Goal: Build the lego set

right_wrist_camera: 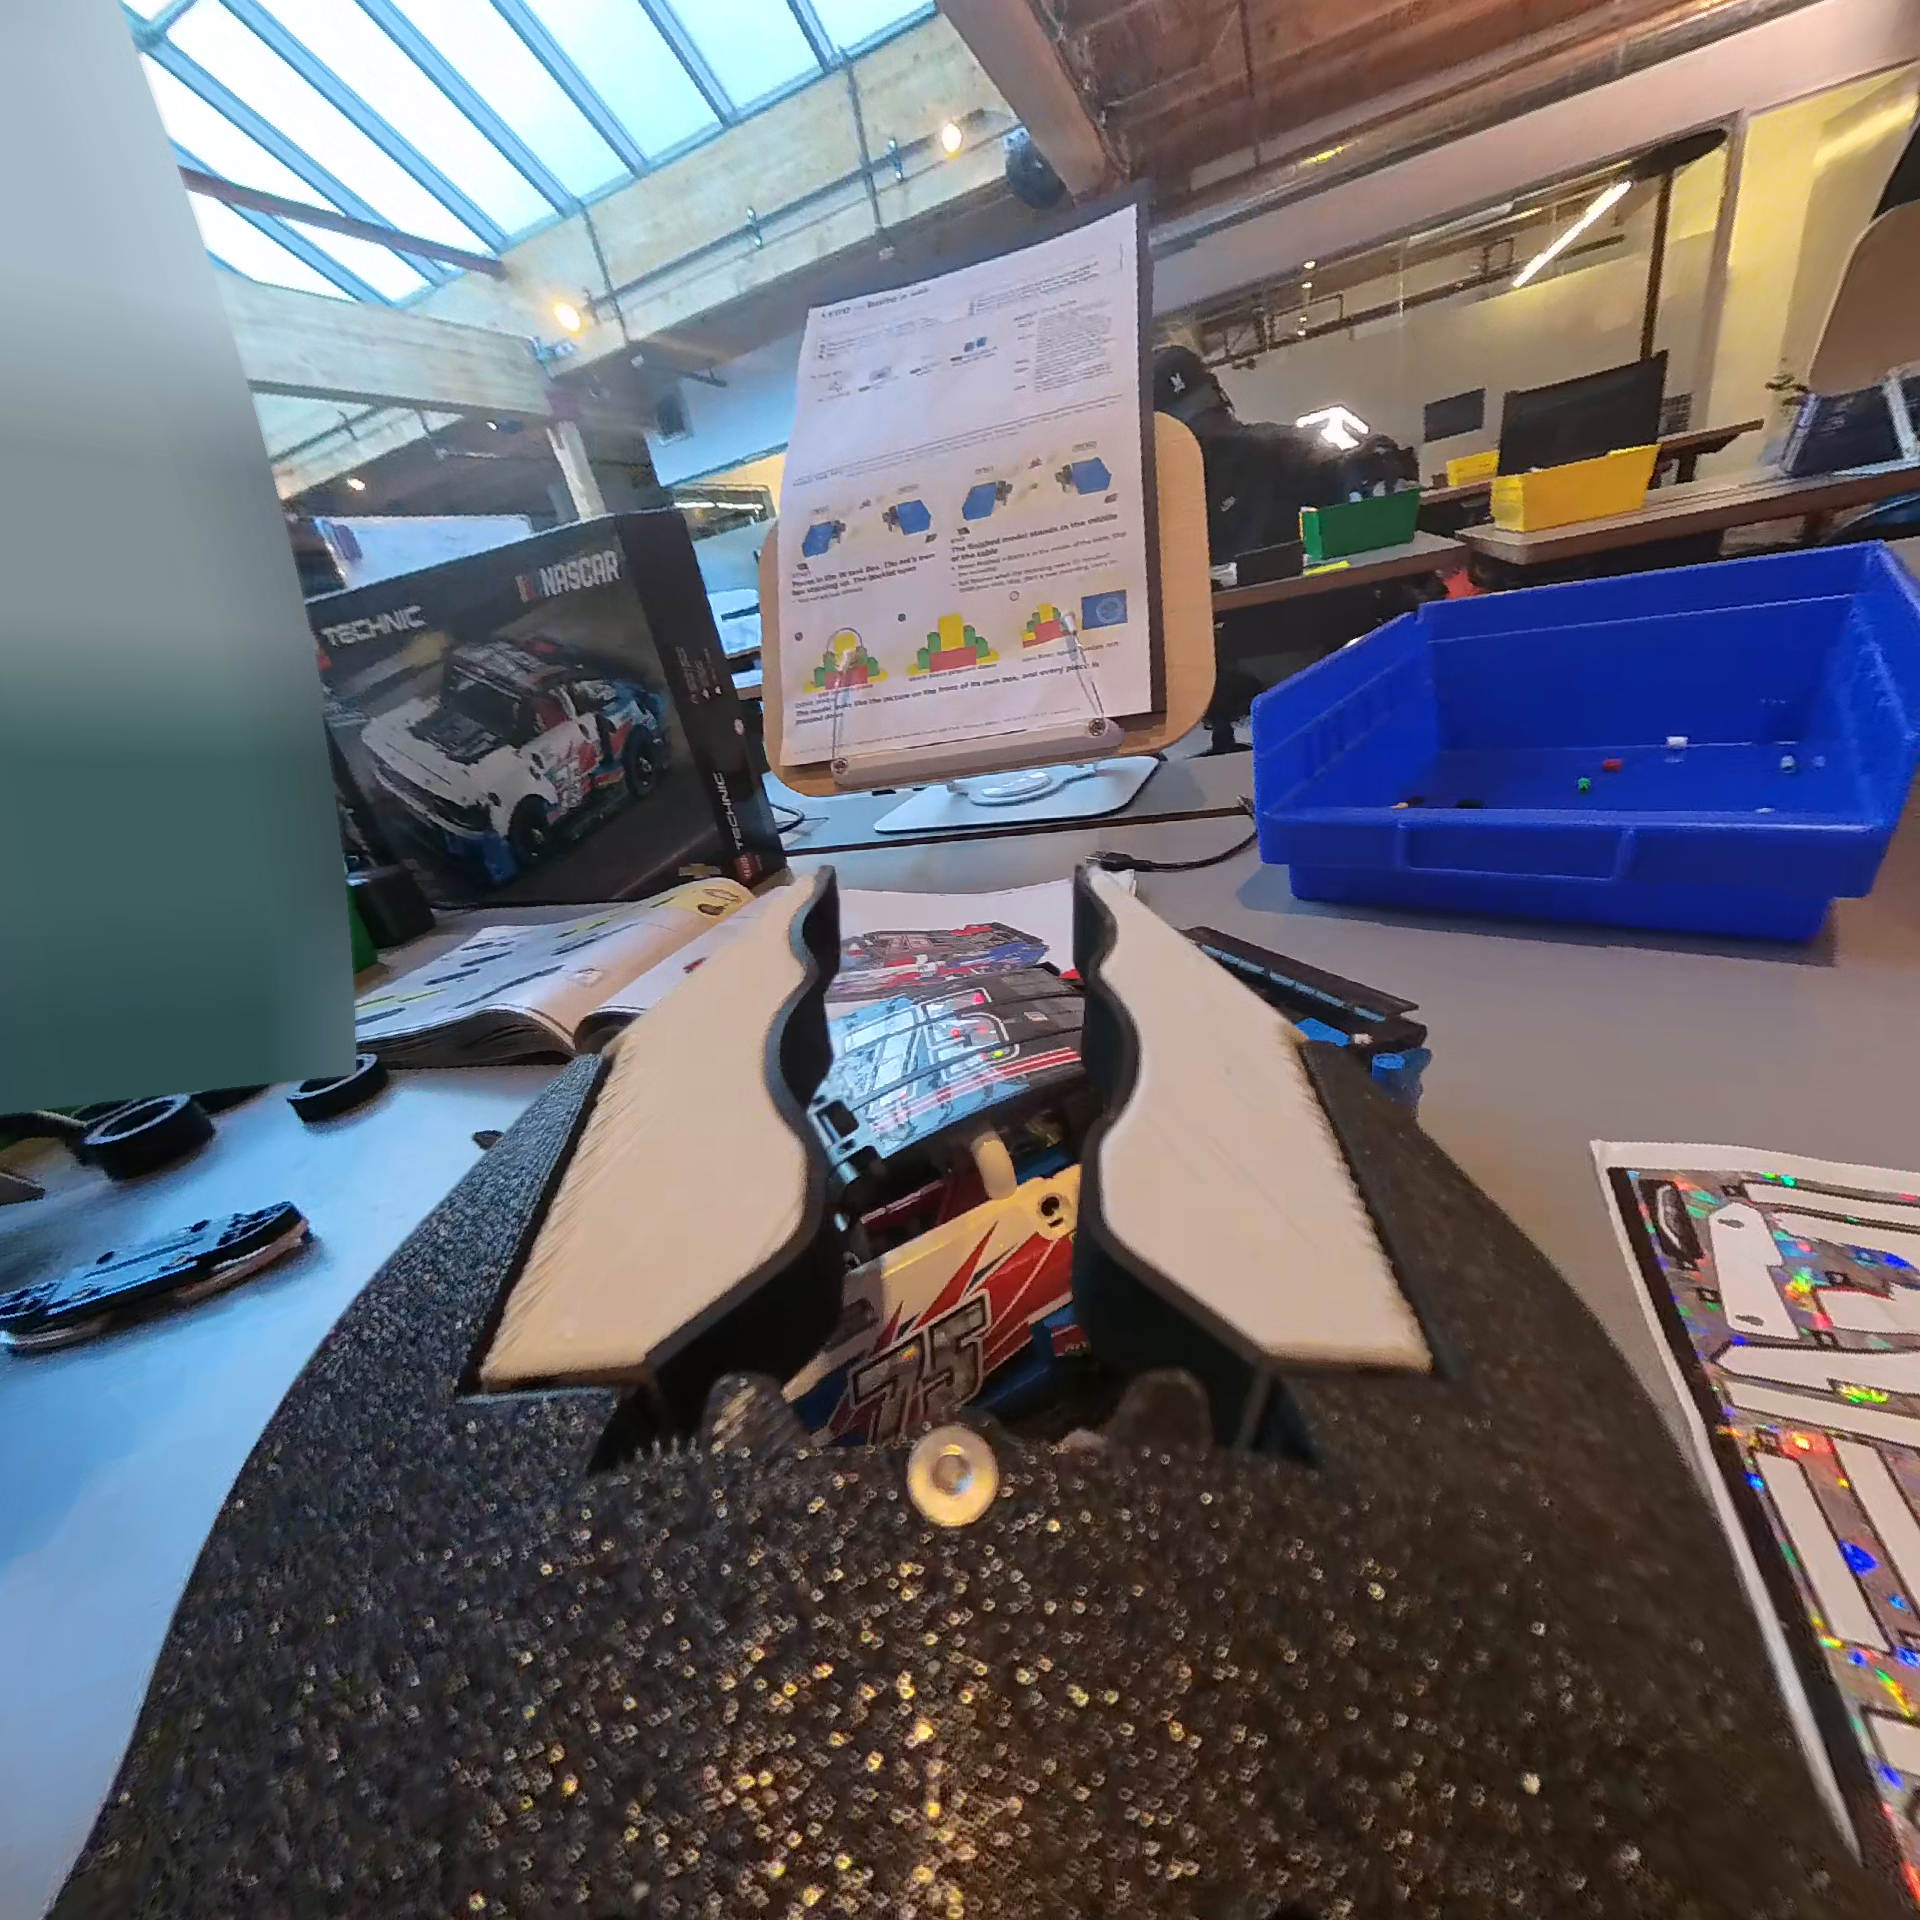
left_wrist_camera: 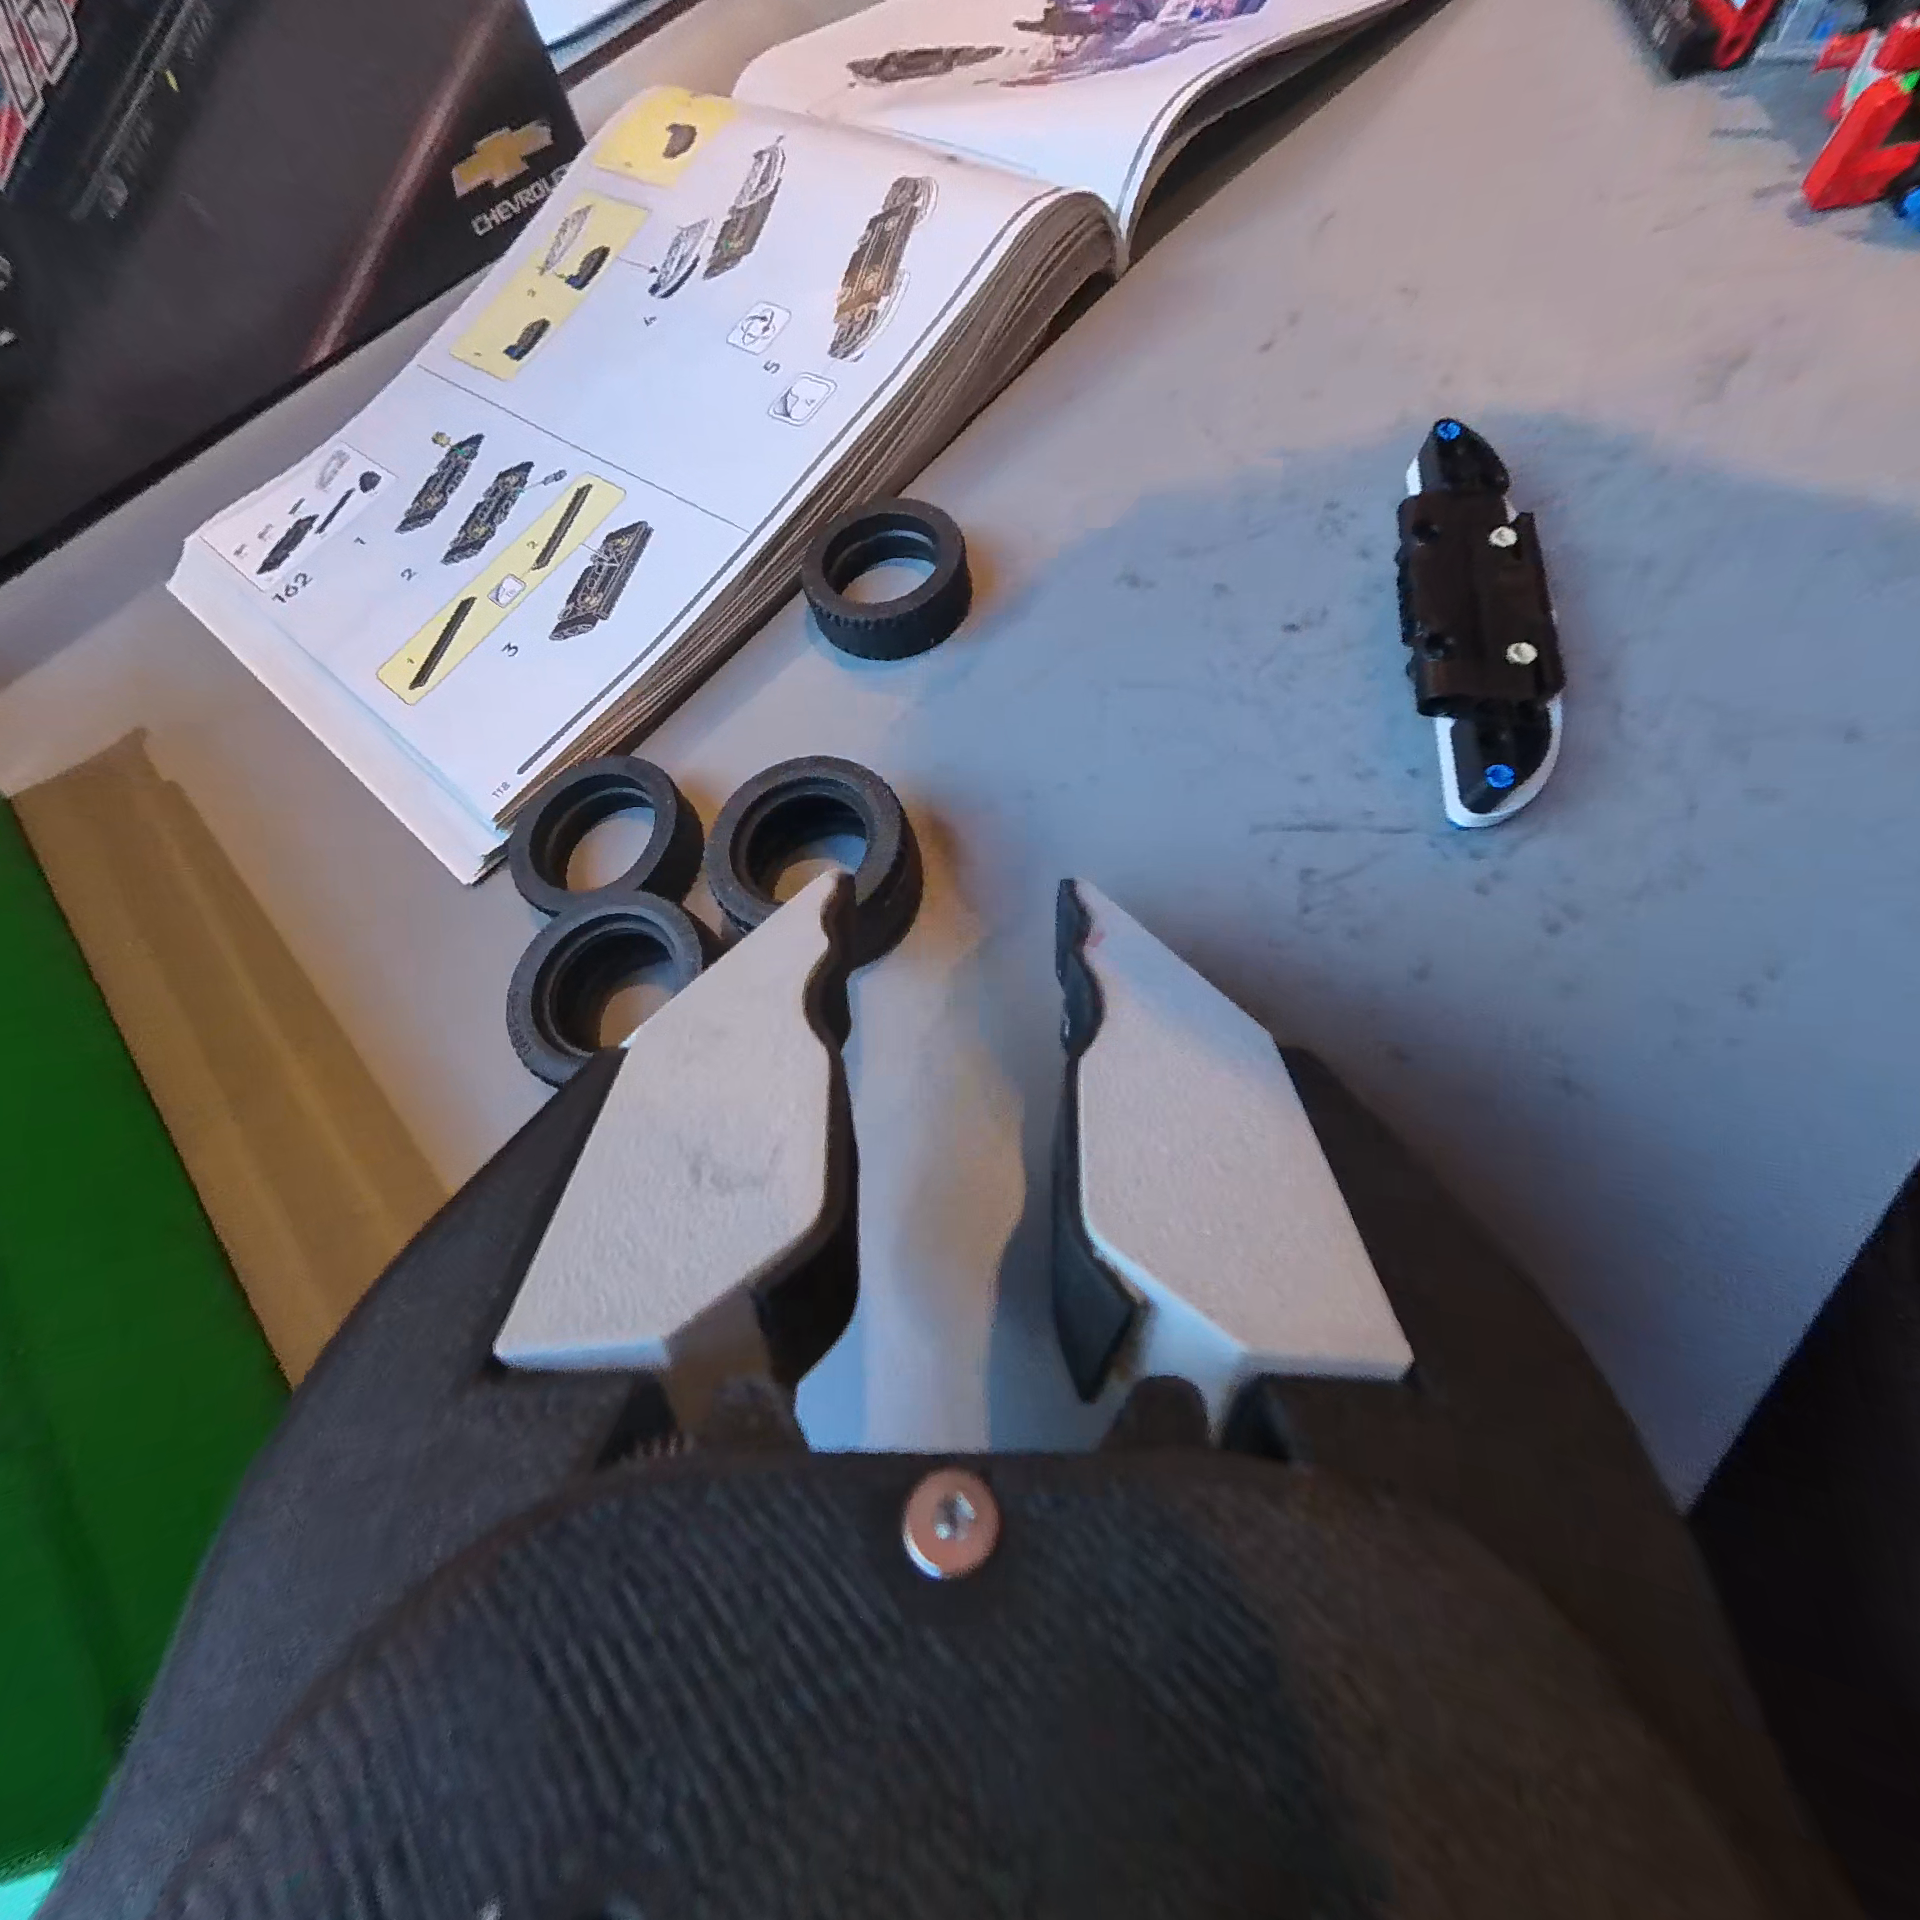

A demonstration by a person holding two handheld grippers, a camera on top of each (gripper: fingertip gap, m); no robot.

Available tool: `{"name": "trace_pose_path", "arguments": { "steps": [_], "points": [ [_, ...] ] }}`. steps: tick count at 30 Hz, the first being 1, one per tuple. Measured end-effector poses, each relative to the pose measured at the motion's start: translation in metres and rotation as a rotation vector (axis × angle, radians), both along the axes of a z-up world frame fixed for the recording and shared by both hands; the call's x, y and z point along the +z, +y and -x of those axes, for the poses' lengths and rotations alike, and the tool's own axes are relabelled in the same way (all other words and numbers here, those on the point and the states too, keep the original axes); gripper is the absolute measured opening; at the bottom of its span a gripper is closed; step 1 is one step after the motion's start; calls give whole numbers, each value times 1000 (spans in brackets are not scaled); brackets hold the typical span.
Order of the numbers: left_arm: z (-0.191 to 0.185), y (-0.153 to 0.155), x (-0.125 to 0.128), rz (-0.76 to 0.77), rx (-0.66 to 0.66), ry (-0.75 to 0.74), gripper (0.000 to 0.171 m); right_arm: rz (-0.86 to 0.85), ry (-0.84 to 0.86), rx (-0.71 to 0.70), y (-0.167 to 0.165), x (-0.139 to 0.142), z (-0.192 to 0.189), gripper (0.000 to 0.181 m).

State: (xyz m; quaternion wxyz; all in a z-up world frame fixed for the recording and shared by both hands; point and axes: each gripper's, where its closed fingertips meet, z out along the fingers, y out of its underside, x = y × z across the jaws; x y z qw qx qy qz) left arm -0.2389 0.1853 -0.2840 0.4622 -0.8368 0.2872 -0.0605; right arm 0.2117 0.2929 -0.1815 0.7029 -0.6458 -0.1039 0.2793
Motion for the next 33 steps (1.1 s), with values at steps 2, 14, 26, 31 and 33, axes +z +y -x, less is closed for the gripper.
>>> {"name": "trace_pose_path", "arguments": {
  "steps": [2,14,26,31,33],
  "points": [
    [-1,0,-2,-8,-4,38,36,-2,13,38,-1,1,3,43],
    [0,-3,7,-142,11,158,30,137,-168,289,-8,-23,22,49],
    [26,5,21,-260,177,231,26,218,-327,126,-41,-31,-83,64],
    [-25,-24,75,-439,211,16,29,253,-343,51,-57,-28,-138,63],
    [-98,-47,98,-457,66,-91,33,293,-373,26,-64,-34,-160,60]
  ]
}}
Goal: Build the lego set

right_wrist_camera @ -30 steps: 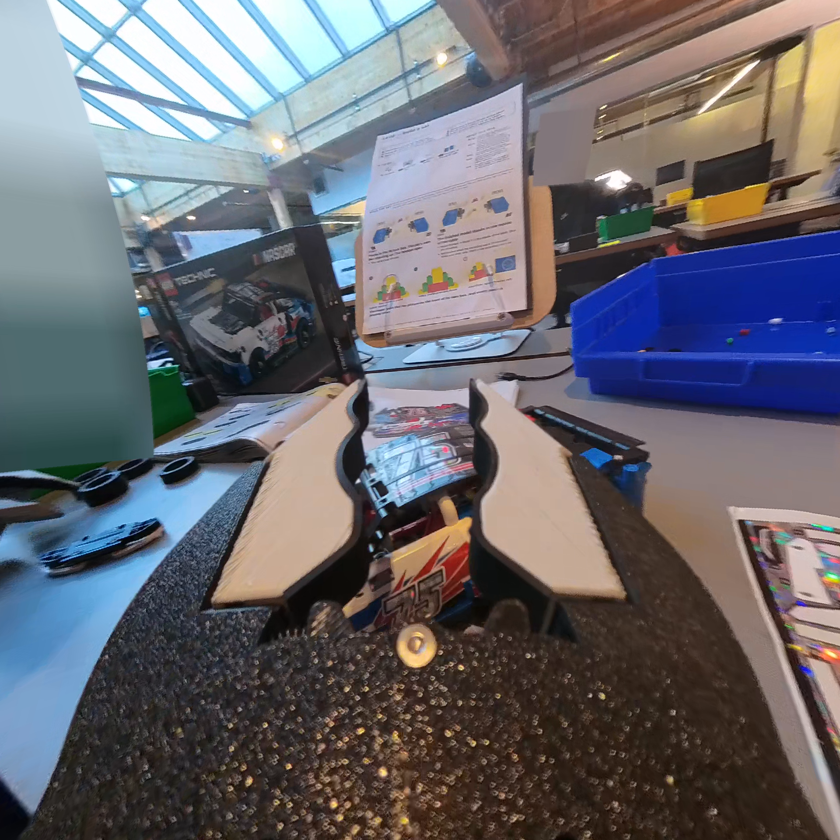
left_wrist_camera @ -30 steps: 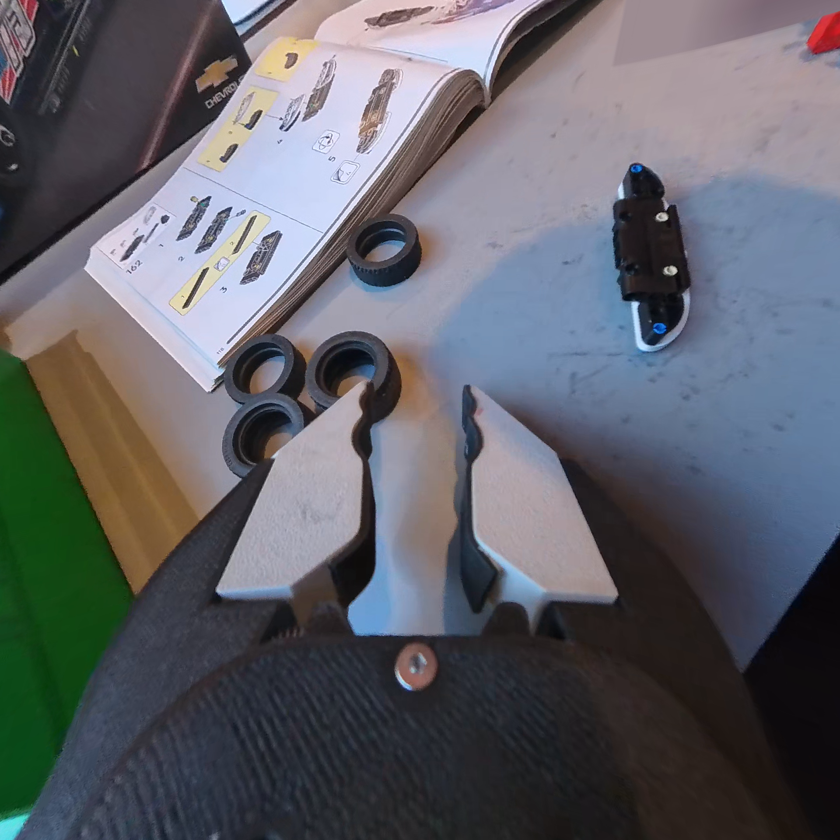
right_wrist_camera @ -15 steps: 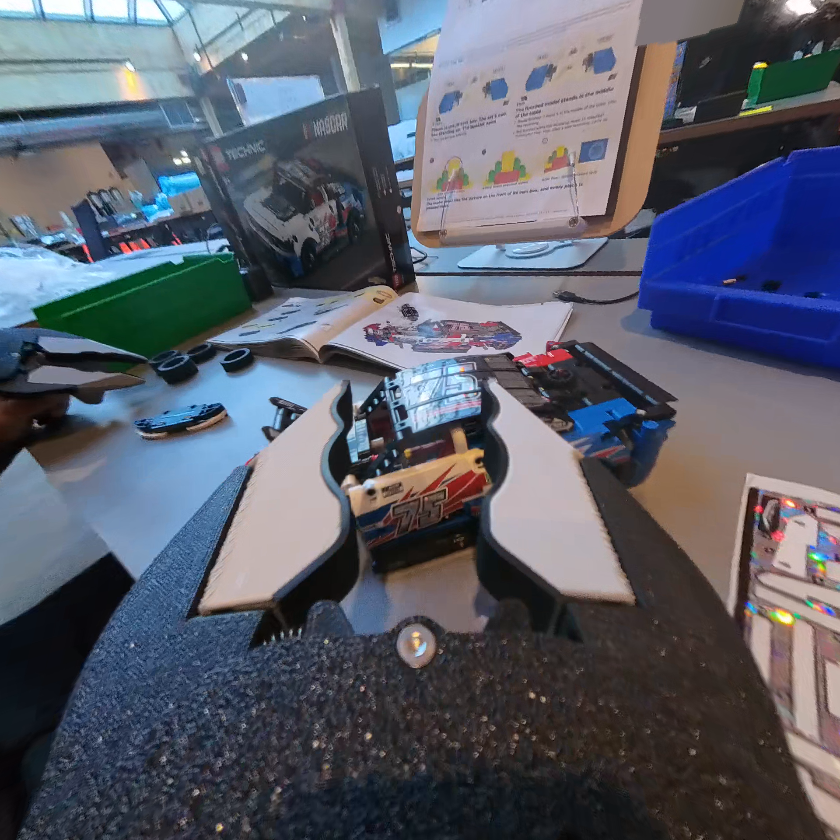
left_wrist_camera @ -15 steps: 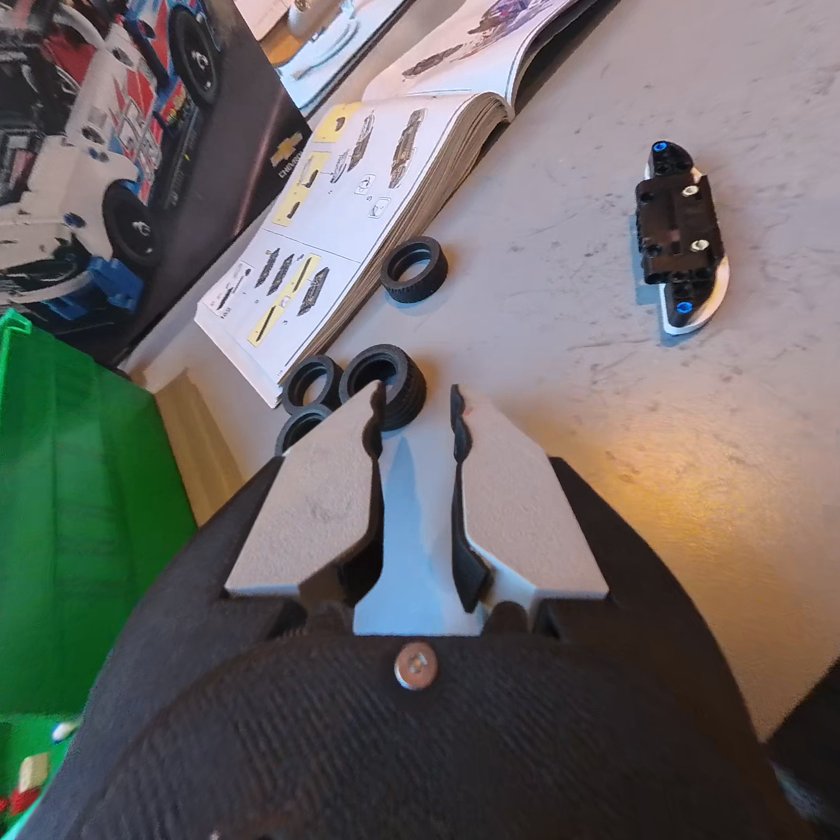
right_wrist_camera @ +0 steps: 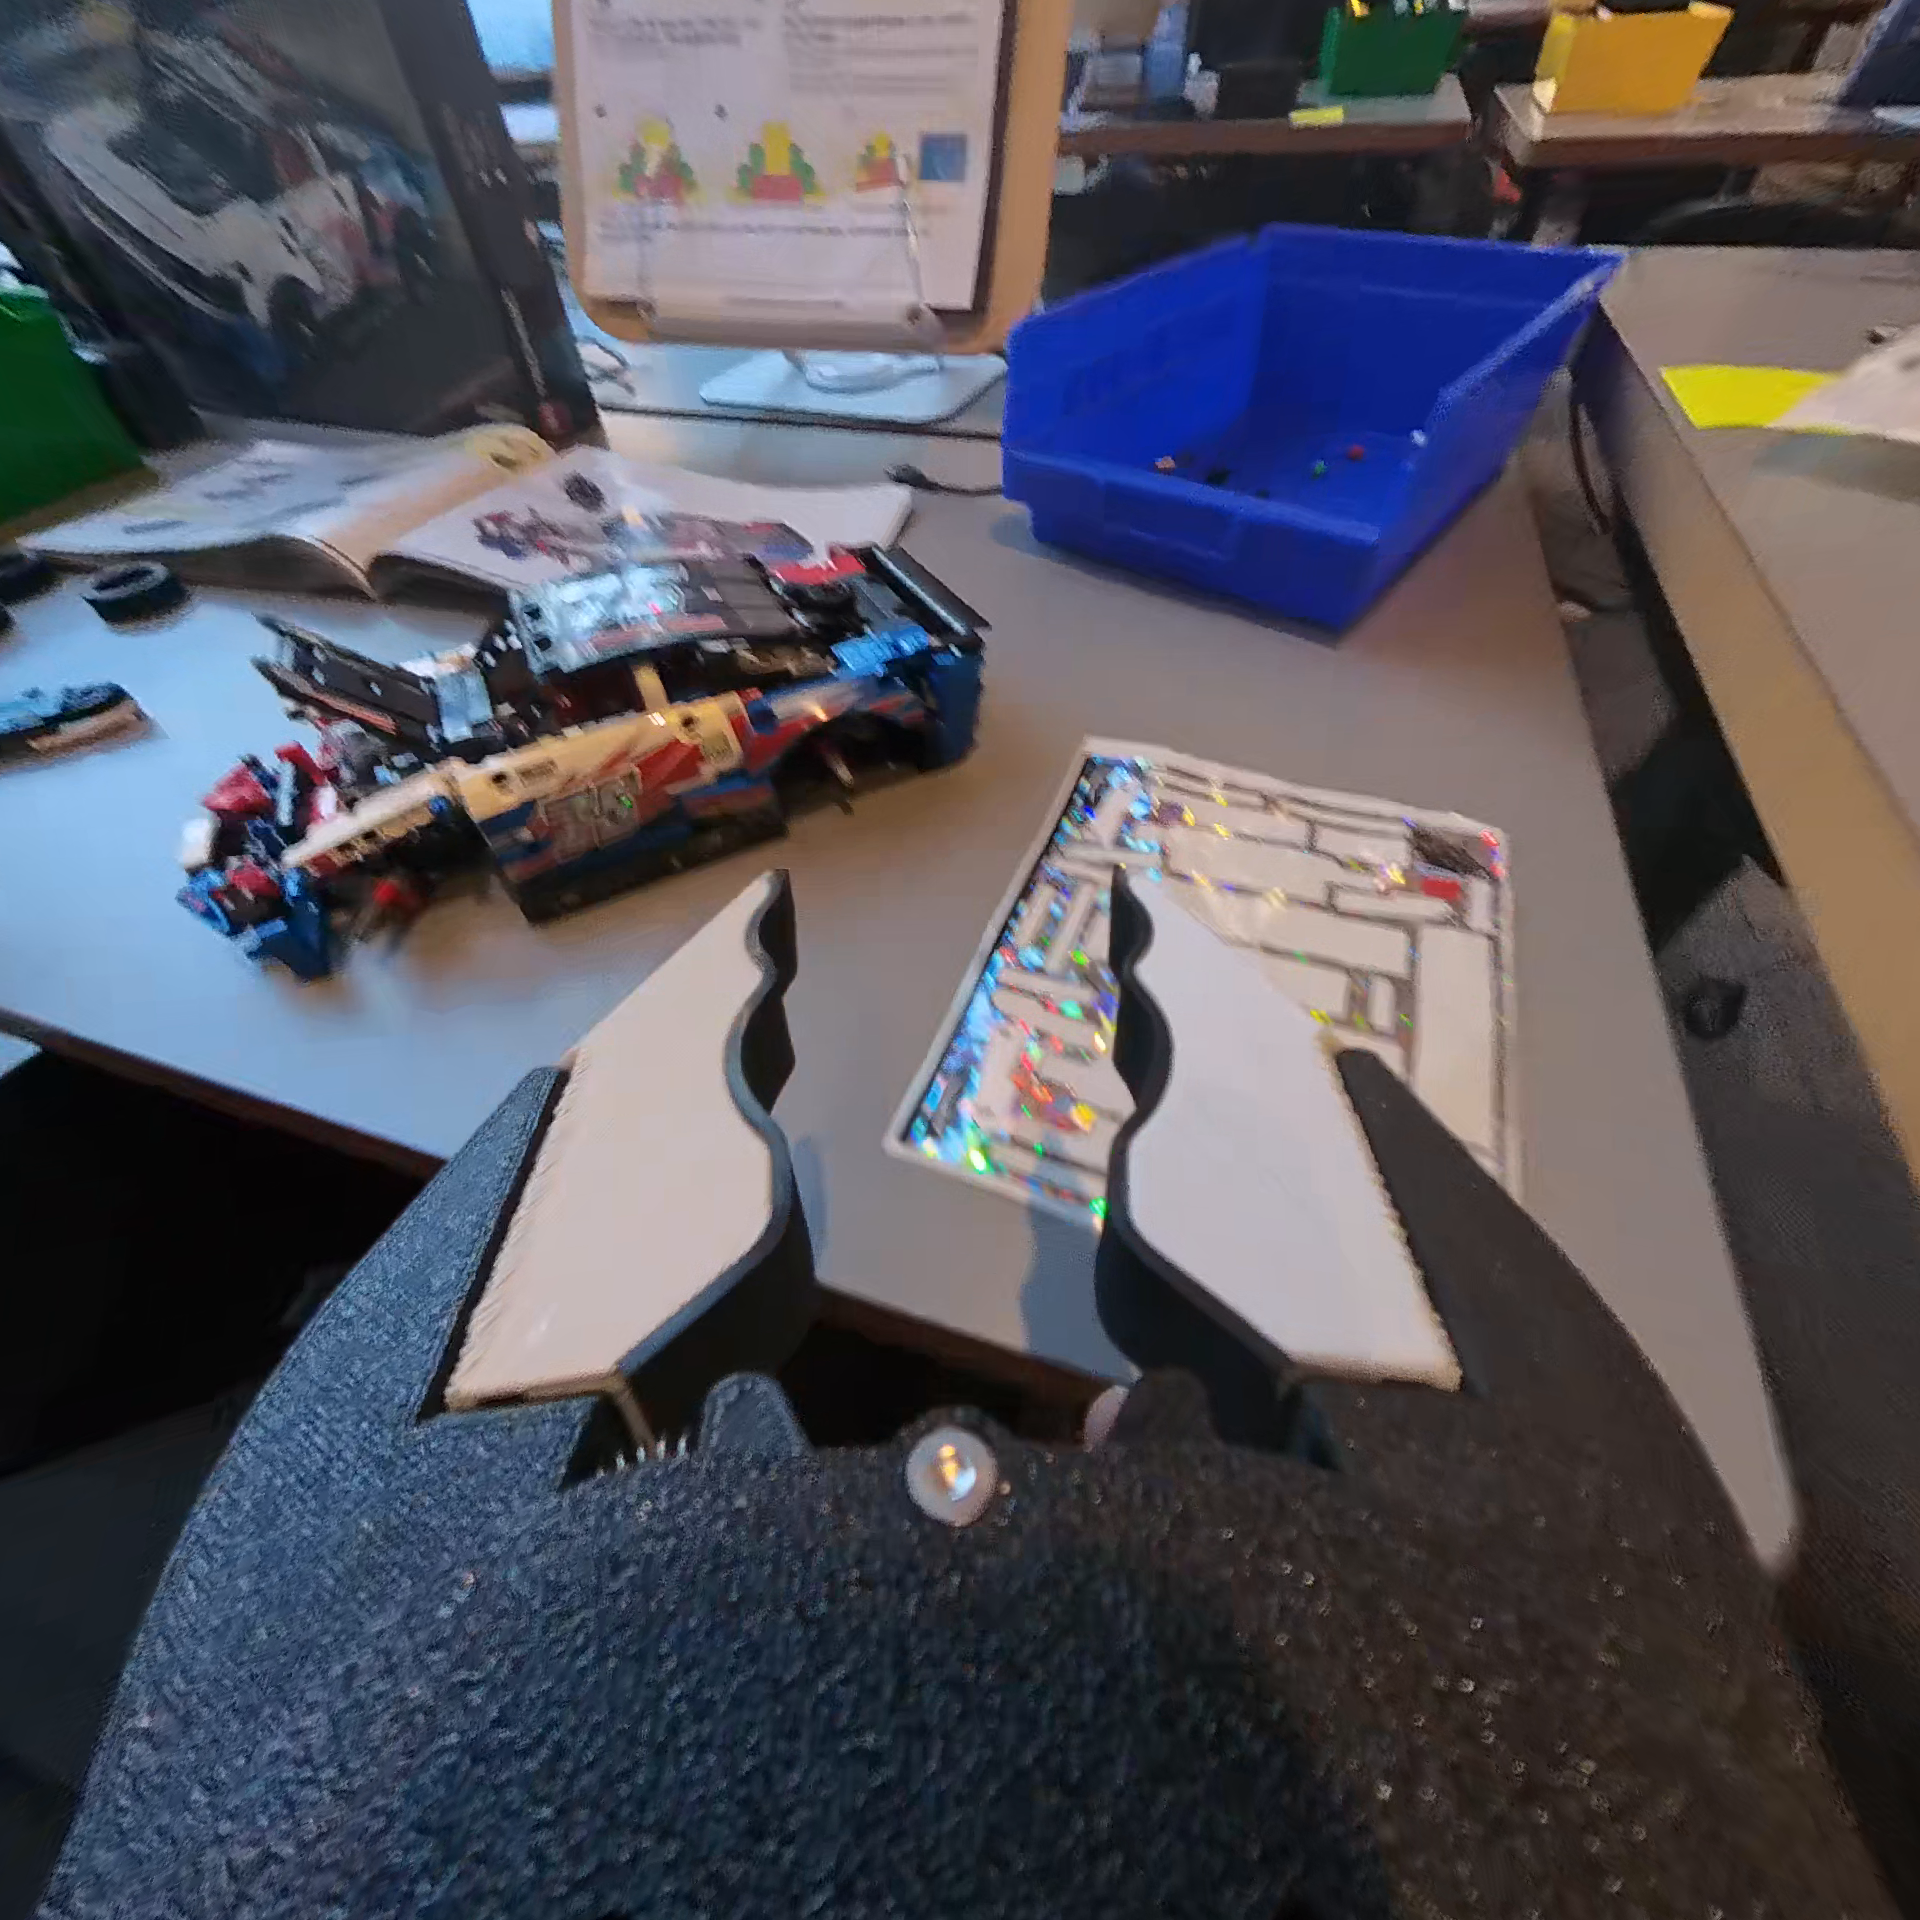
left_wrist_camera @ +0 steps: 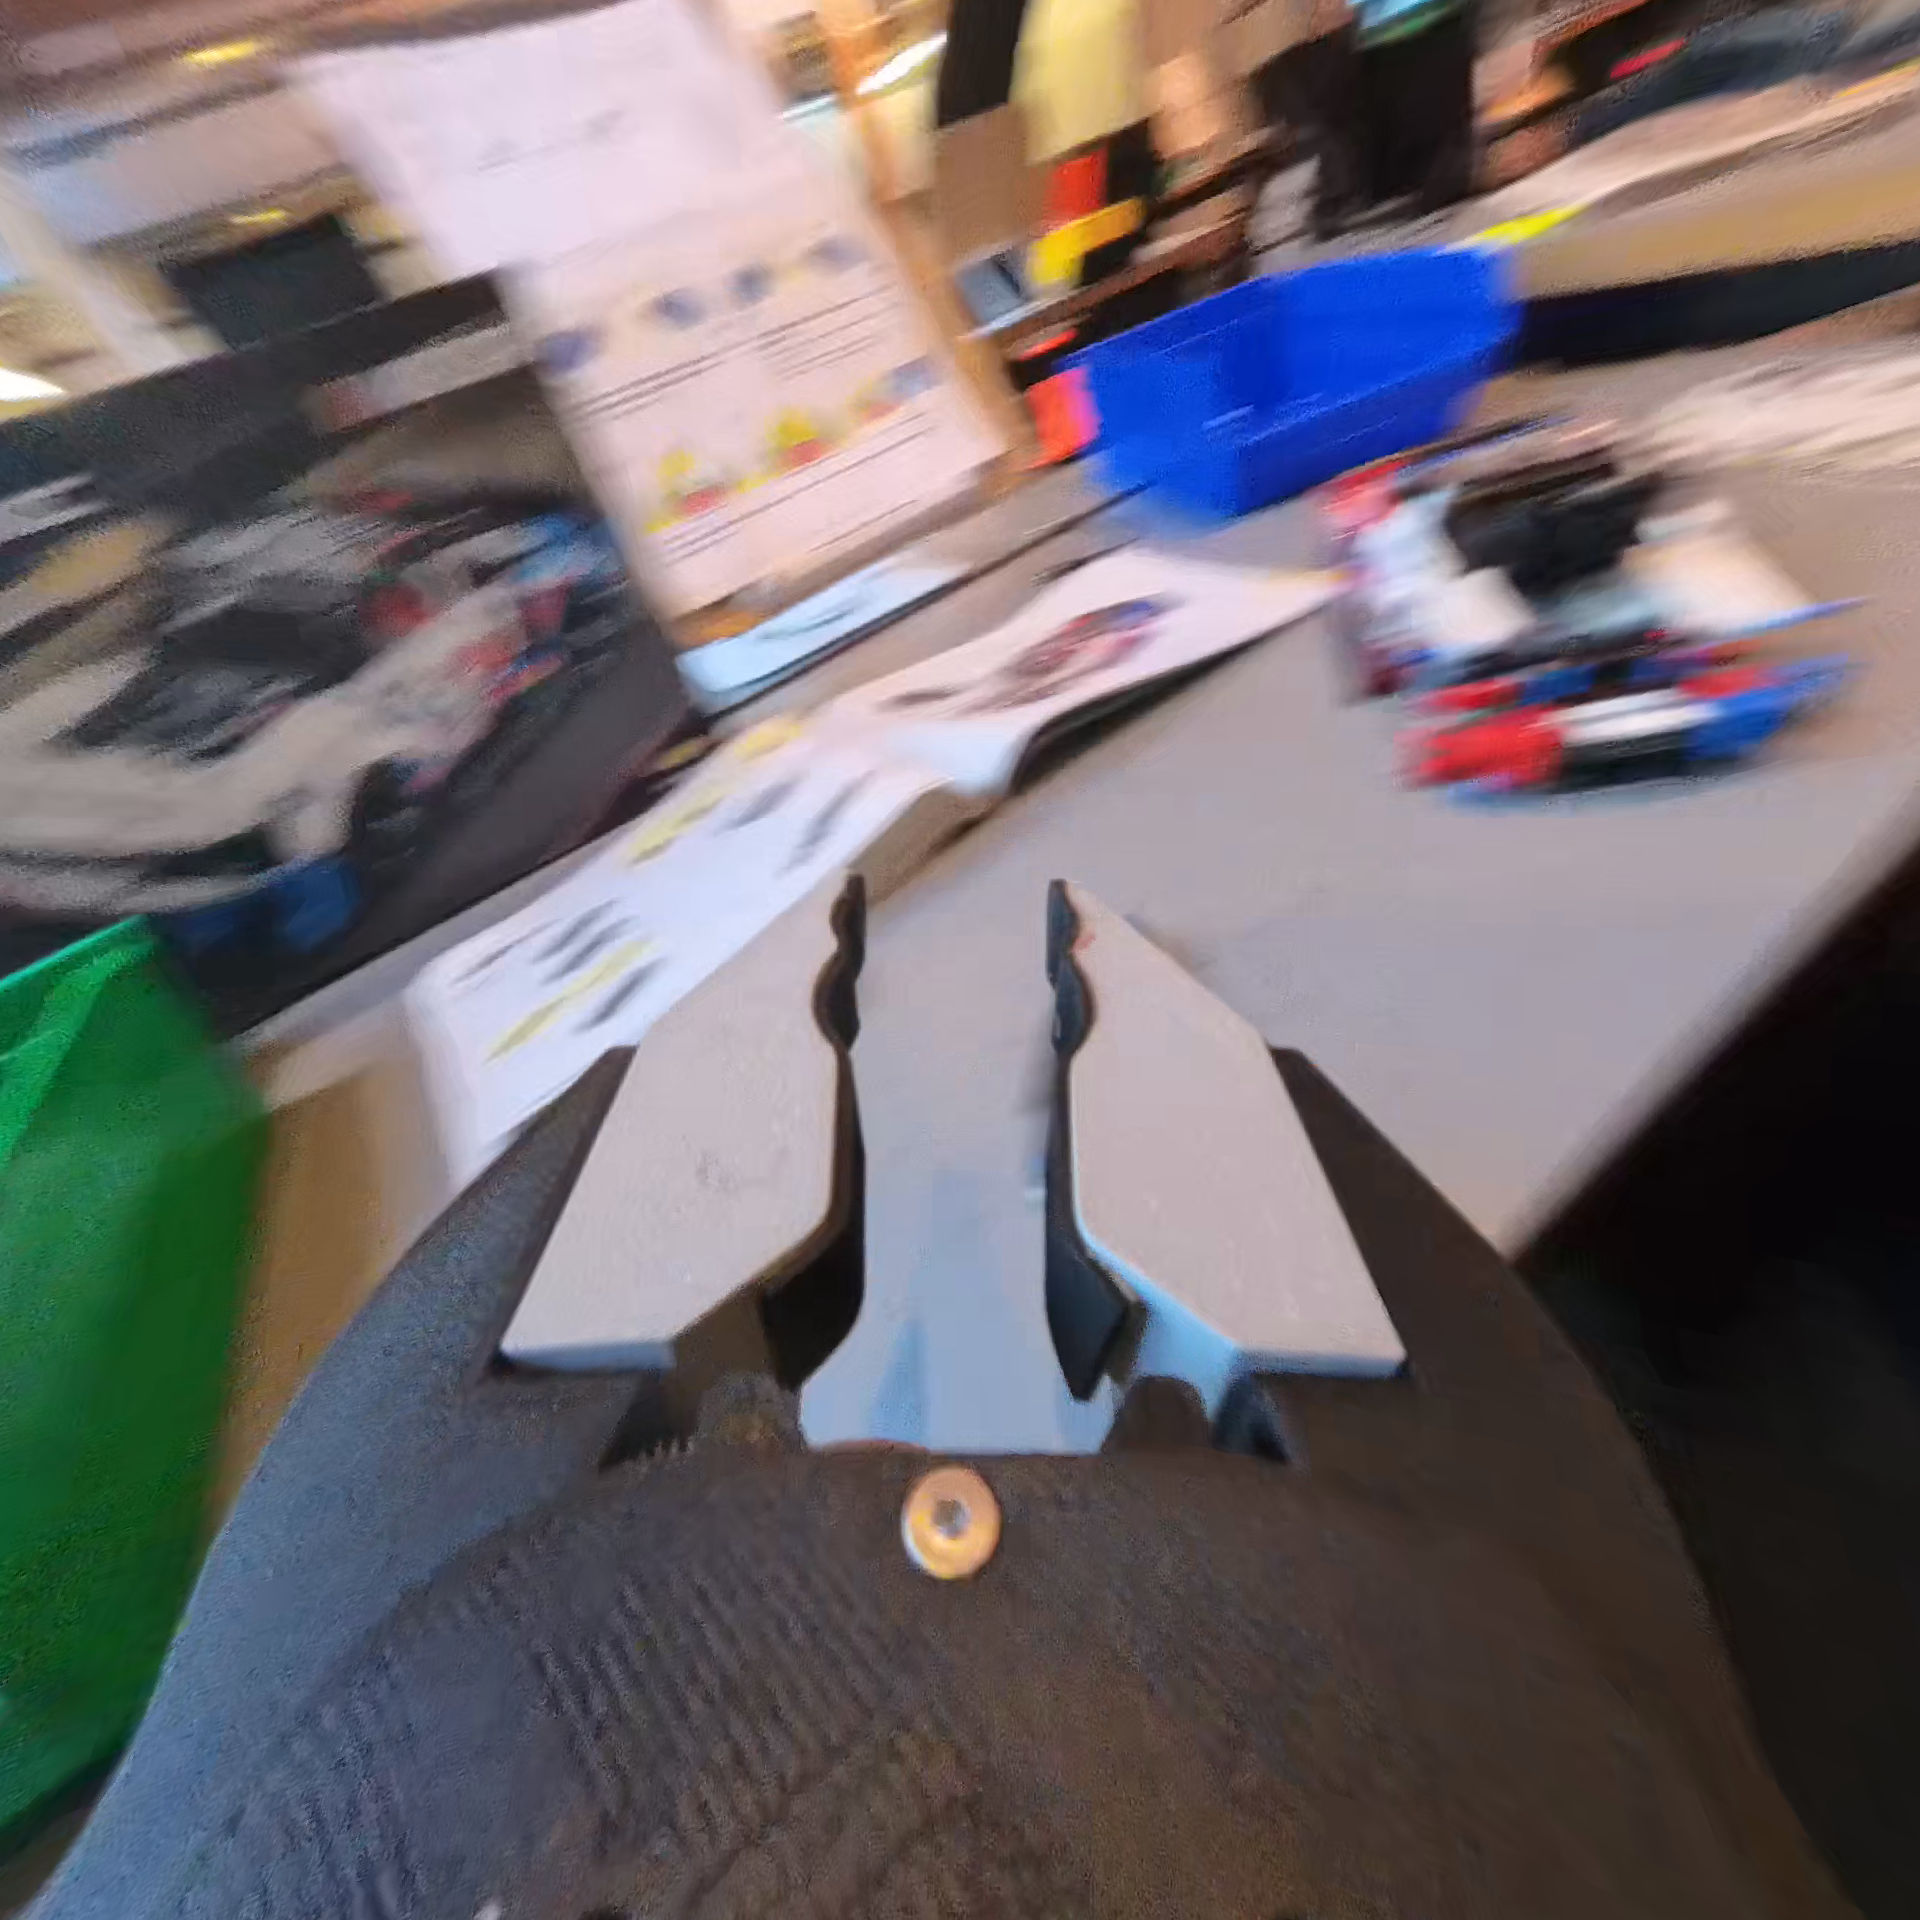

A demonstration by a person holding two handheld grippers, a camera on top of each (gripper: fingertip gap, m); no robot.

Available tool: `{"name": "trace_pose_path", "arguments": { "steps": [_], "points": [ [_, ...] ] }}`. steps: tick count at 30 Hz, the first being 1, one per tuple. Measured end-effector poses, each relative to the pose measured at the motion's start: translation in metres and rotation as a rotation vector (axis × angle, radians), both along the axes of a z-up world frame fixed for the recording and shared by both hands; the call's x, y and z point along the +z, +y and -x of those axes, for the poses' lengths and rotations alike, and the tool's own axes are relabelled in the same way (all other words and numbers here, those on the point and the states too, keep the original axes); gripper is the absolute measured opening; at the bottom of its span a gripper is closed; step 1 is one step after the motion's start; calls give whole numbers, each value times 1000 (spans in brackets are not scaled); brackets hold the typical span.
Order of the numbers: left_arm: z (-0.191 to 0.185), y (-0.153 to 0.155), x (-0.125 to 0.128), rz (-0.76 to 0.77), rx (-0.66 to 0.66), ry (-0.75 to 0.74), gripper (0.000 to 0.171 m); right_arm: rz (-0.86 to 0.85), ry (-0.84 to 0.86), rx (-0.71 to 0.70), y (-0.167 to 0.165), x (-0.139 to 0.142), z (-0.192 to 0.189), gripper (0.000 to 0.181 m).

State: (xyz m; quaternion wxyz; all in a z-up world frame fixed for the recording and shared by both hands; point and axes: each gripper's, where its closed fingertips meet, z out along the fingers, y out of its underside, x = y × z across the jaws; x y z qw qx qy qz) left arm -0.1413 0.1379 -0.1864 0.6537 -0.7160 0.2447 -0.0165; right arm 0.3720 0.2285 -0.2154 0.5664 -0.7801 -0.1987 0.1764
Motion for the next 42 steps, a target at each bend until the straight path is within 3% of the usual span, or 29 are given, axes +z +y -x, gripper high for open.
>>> {"name": "trace_pose_path", "arguments": {
  "steps": [3,4,8,12,17,22,26,27,30,33,36,37,42],
  "points": [
    [-133,-31,1,138,-326,-22,41,49,15,-14,-14,-11,-24,59],
    [-178,-42,-2,186,-439,-36,51,58,37,-9,-19,-14,-29,59],
    [-335,-73,-24,361,-804,-79,57,111,96,11,-35,-28,-39,59],
    [-442,-48,-52,410,-891,30,61,127,131,30,-53,-30,-45,59],
    [-518,16,-64,372,-845,145,66,83,116,4,-75,-14,-61,58],
    [-549,60,-101,445,-714,393,92,98,112,-20,-88,-17,-73,58],
    [-552,55,-140,526,-683,539,96,131,124,-40,-92,-28,-82,58],
    [-549,59,-150,518,-645,599,108,139,132,-44,-92,-31,-84,58],
    [-538,72,-150,296,-560,795,70,163,152,-45,-94,-36,-87,58],
    [-528,54,-141,180,-583,767,42,171,178,-52,-96,-39,-89,58],
    [-505,30,-130,161,-614,684,7,227,296,-27,-93,-46,-87,63],
    [-495,21,-128,159,-620,659,0,266,332,-24,-91,-52,-86,68],
    [-454,-10,-128,123,-610,576,0,502,580,13,-80,-84,-72,72]
  ]
}}
